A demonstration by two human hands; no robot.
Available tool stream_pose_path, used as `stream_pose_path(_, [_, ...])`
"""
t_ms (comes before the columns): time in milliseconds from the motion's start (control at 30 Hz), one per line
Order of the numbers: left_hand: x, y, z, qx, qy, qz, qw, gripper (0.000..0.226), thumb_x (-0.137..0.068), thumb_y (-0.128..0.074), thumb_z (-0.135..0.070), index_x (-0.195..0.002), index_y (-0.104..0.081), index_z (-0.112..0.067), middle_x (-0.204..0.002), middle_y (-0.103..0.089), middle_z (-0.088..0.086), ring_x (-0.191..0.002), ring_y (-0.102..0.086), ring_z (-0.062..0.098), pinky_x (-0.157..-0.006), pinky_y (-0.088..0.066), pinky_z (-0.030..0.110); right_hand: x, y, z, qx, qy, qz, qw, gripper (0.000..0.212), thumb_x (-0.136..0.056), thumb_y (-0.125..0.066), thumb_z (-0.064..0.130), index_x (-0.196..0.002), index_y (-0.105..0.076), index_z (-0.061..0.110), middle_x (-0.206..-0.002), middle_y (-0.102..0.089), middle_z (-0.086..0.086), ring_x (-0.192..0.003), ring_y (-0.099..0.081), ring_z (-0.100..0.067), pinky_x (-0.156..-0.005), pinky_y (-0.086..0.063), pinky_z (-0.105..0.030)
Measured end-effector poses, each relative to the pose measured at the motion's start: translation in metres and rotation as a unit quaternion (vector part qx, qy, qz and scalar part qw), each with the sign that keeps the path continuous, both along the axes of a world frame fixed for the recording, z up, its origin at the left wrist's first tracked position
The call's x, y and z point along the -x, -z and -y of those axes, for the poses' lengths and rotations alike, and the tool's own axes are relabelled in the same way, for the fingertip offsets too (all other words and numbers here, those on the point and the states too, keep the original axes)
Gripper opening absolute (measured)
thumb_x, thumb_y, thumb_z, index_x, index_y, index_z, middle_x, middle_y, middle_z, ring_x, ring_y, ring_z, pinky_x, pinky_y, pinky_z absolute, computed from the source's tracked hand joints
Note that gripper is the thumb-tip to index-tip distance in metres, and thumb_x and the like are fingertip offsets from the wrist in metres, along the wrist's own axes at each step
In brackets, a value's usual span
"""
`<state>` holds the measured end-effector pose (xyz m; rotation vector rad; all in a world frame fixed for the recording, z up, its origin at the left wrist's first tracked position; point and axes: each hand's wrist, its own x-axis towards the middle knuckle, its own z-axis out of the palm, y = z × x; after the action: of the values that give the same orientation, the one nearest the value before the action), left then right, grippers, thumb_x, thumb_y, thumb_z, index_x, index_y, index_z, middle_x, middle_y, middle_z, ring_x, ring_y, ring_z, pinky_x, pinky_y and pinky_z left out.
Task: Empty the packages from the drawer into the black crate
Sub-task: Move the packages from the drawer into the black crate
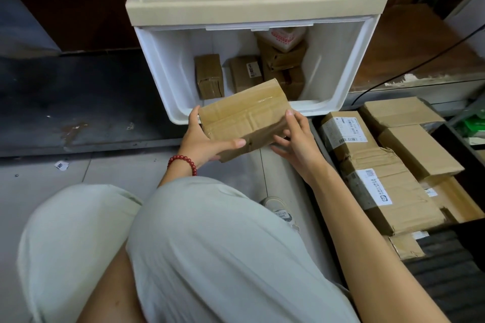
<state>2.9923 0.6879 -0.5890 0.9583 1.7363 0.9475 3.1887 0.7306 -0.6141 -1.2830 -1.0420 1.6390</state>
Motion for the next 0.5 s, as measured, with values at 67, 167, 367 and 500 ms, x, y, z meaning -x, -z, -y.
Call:
stream_pose_path(67, [-0.001,0.0,0.001,-0.021,-0.013,0.004,1.0,0.104,-0.063,-0.087,-0.031,-0.142,-0.02,-0.036,-0.137,-0.038,0.0,-0.125,-0.044,0.024,-0.083,-0.057,0.044,-0.004,0.005,-0.004,0.005,0.018,-0.008,1.0,0.034,-0.095,-0.043,0.059,-0.121,-0.044,0.036,-0.137,-0.053,-0.002,-0.113,-0.063,-0.02,-0.087,-0.053,-0.033])
stream_pose_path(167, [-0.002,-0.001,0.002,-0.052,-0.031,-0.028,0.998,0.082,-0.063,-0.082,-0.052,-0.125,-0.031,-0.037,-0.134,-0.042,0.0,-0.119,-0.047,0.021,-0.084,-0.056,0.041,-0.008,0.009,-0.006,0.015,0.02,-0.011,1.0,0.065,-0.084,-0.04,0.073,-0.131,-0.046,0.029,-0.13,-0.059,0.0,-0.101,-0.067,-0.01,-0.086,-0.052,-0.032])
stream_pose_path(367, [-0.001,0.0,-0.001,-0.093,-0.082,-0.073,0.99,0.063,-0.075,-0.071,-0.055,-0.119,-0.039,-0.023,-0.124,-0.045,-0.005,-0.112,-0.048,0.013,-0.079,-0.046,0.018,-0.009,0.014,-0.003,0.028,0.023,0.005,0.999,0.078,-0.08,-0.043,0.077,-0.137,-0.047,0.023,-0.127,-0.062,0.0,-0.113,-0.062,-0.015,-0.089,-0.049,-0.035])
stream_pose_path(500, [0.002,0.004,-0.004,-0.09,-0.09,-0.056,0.99,0.081,-0.076,-0.071,-0.055,-0.14,-0.033,-0.022,-0.124,-0.049,-0.008,-0.109,-0.05,0.009,-0.074,-0.041,0.011,-0.01,0.009,0.001,0.018,0.005,0.015,1.0,0.079,-0.067,-0.057,0.077,-0.133,-0.05,0.032,-0.134,-0.055,0.004,-0.123,-0.052,-0.017,-0.084,-0.047,-0.033])
